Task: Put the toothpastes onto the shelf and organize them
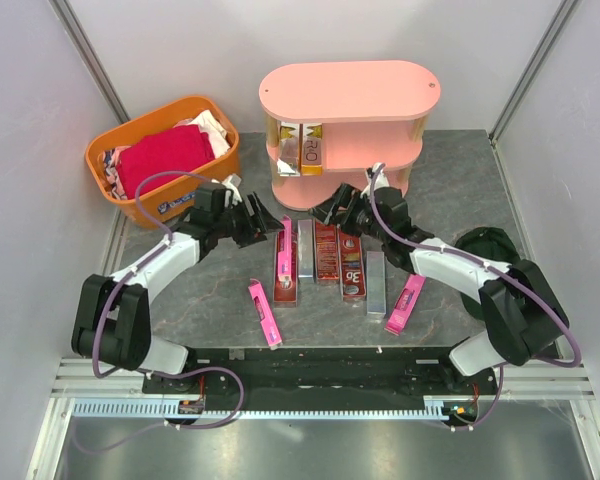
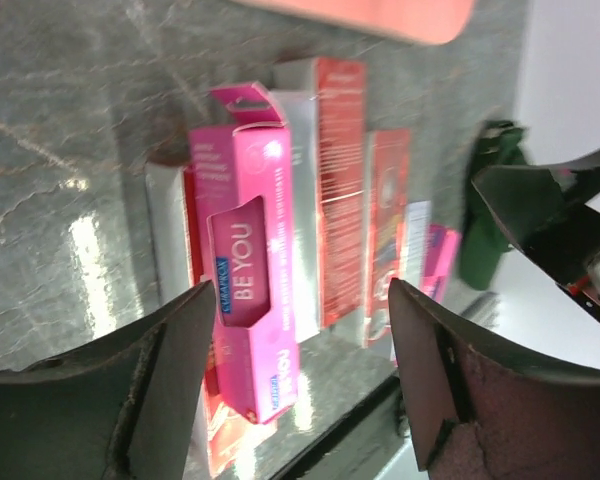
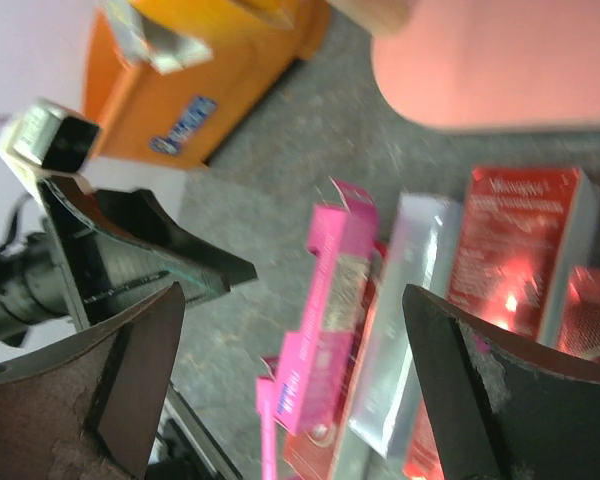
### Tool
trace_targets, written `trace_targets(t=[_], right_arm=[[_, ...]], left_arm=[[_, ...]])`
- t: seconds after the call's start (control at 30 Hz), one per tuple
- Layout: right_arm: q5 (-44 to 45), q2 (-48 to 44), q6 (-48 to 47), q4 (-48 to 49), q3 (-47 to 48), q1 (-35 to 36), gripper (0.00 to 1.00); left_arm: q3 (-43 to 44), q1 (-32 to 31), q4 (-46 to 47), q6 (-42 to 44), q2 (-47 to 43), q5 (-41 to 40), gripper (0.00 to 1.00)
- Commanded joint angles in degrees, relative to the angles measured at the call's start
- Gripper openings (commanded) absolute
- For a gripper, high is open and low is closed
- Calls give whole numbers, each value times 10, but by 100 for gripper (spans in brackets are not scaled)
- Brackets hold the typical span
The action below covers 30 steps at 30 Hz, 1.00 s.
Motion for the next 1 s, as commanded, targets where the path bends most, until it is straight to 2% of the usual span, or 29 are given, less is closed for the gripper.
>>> trace_targets(t=[0.0,0.3,0.57,0.7,0.97], right_arm=[[5,-11,-29,-21,-30,10,98],[11,-21,-36,-33,-65,13,98],[11,-18,-40,-37,-70,13,98],[11,-18,-43,-40,-70,13,98],[12,-22,-55,-54,-65,13,98]], left_arm=[[37,-39,-50,56,21,-101,75],[112,-112,-113,92,94,-206,71],[169,-163,-160,109,166,-318,59],[177,-173,-162,110,180,-324,40],[164,-174,-162,116,133,-337,32]])
